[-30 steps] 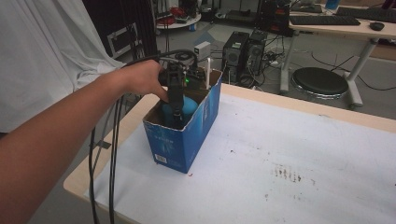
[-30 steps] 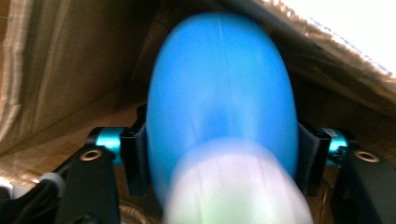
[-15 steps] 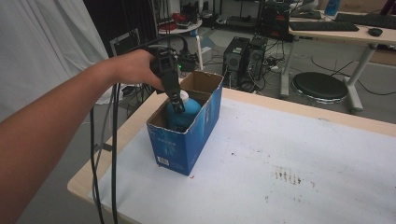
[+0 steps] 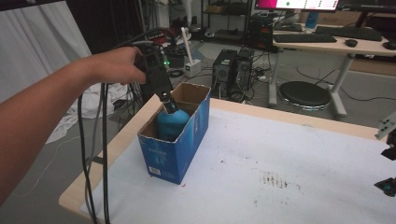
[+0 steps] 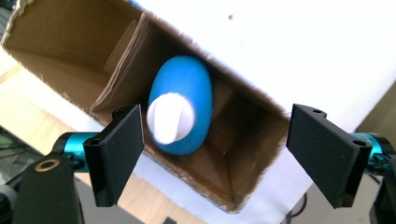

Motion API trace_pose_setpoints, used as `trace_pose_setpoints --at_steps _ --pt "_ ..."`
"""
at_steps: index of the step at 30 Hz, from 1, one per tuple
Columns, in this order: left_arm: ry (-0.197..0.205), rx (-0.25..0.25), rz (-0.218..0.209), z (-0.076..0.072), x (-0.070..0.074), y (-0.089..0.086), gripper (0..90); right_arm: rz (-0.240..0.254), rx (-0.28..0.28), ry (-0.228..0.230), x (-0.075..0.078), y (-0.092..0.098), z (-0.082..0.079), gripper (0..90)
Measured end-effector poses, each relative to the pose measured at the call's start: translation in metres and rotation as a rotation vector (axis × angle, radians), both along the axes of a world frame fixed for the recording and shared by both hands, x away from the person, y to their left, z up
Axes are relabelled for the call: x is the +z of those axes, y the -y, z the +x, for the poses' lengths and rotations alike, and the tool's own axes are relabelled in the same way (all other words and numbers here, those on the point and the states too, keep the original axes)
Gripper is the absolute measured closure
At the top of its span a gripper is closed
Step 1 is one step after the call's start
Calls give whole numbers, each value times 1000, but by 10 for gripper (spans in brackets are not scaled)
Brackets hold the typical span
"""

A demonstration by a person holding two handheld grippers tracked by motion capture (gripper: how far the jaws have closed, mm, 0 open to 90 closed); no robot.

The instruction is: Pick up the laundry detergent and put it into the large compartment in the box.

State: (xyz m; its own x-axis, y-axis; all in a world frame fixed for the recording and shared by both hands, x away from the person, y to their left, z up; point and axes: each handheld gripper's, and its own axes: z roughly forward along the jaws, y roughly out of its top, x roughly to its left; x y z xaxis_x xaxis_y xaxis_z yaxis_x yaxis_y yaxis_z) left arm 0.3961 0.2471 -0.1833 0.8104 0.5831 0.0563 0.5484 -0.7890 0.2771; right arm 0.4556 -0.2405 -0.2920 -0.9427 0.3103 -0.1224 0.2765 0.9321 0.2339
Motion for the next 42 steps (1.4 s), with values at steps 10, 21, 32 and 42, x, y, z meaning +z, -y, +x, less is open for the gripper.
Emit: trace_pose_setpoints --at_steps 10,21,32,42 --pt "24 -91 -15 -10 14 49 162 16 -7 20 7 2 -8 36" --pt "16 -193 12 -10 4 111 16 36 -4 33 8 6 -13 36" --pt "-37 -241 48 -2 -29 161 16 50 5 26 3 8 -18 36" --pt "-90 -267 92 -14 -66 194 16 51 3 21 -2 7 -22 36"
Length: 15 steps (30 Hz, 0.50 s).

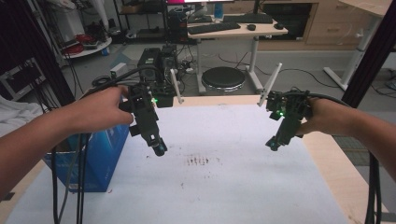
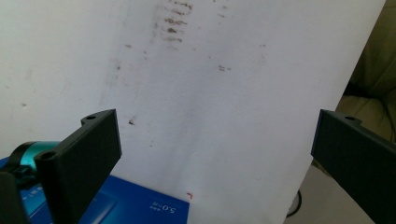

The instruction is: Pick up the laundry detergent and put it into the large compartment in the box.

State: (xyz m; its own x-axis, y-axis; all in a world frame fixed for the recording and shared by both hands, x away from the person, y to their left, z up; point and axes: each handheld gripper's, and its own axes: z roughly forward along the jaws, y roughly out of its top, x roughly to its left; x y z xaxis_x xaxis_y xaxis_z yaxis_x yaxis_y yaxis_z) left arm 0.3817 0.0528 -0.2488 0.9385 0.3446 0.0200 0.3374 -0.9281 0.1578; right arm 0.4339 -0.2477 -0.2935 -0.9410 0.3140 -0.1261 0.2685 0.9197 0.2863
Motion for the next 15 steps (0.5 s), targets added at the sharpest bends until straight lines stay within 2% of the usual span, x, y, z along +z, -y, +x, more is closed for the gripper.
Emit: trace_pose_setpoints --at_steps 3,7,11,15 --pt "-9 -7 -3 -7 -9 8 16 -1 4 0 -1 -1 -1 36" --pt "-6 32 -1 -10 -19 15 16 -3 10 -4 -4 -3 -2 36" --pt "-33 19 -23 -12 -30 20 16 -1 20 -7 -7 -4 -2 35" --pt "-32 7 -22 -12 -33 23 16 -1 28 -6 -7 -3 -2 36"
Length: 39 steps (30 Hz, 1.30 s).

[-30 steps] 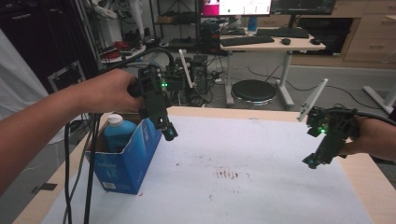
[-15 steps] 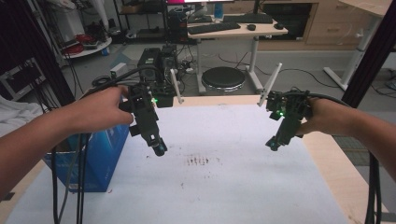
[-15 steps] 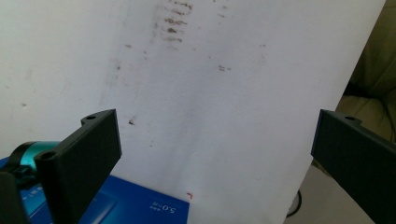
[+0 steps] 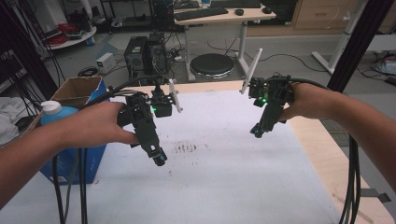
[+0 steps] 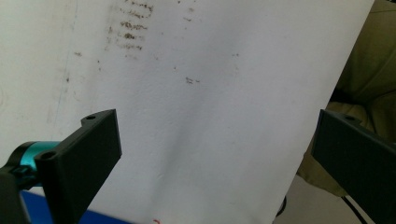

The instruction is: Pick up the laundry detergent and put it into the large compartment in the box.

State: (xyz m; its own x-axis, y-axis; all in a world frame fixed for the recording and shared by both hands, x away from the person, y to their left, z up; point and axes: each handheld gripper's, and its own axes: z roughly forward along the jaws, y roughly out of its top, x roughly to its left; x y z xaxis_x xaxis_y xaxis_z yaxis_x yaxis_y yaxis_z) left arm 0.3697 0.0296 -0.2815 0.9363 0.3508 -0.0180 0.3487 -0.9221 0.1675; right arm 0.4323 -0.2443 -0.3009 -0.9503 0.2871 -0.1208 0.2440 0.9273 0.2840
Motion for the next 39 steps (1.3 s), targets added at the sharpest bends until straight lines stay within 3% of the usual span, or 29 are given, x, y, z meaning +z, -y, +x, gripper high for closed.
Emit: trace_pose_setpoints --at_steps 18,39 --pt "15 9 -25 0 1 -5 16 -10 11 -6 -3 -5 0 35" --pt "17 8 -6 -1 0 -6 16 -15 18 -12 -2 -6 -4 36"
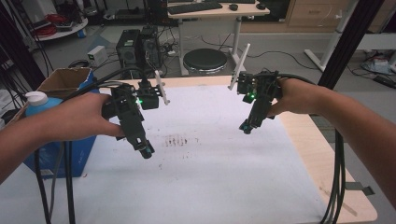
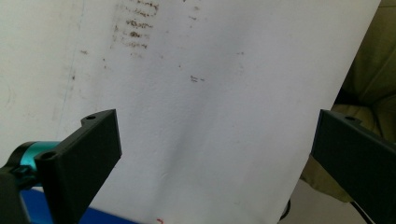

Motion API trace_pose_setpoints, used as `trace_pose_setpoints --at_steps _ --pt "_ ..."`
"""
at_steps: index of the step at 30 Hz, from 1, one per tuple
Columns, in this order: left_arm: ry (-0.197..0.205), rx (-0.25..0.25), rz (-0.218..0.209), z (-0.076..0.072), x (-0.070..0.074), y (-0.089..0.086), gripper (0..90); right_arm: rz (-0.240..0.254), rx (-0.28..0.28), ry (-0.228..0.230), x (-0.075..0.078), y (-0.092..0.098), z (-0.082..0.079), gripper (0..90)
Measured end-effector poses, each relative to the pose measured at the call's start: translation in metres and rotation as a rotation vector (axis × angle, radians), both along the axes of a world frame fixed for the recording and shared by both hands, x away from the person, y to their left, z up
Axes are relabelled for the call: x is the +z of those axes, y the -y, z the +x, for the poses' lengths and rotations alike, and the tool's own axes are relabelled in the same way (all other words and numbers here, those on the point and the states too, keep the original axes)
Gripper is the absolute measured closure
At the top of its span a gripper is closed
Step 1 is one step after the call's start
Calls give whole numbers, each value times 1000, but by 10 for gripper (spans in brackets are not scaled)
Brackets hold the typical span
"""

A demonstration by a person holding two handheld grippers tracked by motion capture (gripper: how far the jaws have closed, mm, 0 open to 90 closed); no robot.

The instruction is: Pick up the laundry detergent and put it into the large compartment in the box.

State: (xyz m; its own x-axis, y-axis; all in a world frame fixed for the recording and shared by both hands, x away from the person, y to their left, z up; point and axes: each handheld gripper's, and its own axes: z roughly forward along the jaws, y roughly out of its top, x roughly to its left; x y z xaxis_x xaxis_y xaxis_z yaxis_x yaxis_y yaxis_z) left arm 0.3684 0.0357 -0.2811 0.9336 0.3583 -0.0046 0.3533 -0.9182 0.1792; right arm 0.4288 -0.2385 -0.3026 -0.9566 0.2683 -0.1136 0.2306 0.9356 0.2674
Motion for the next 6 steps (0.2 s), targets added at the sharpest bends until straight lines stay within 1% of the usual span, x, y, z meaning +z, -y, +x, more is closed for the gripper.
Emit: trace_pose_setpoints --at_steps 6 --pt "1 2 -4 0 0 0 16 -1 -1 1 0 0 -1 36"
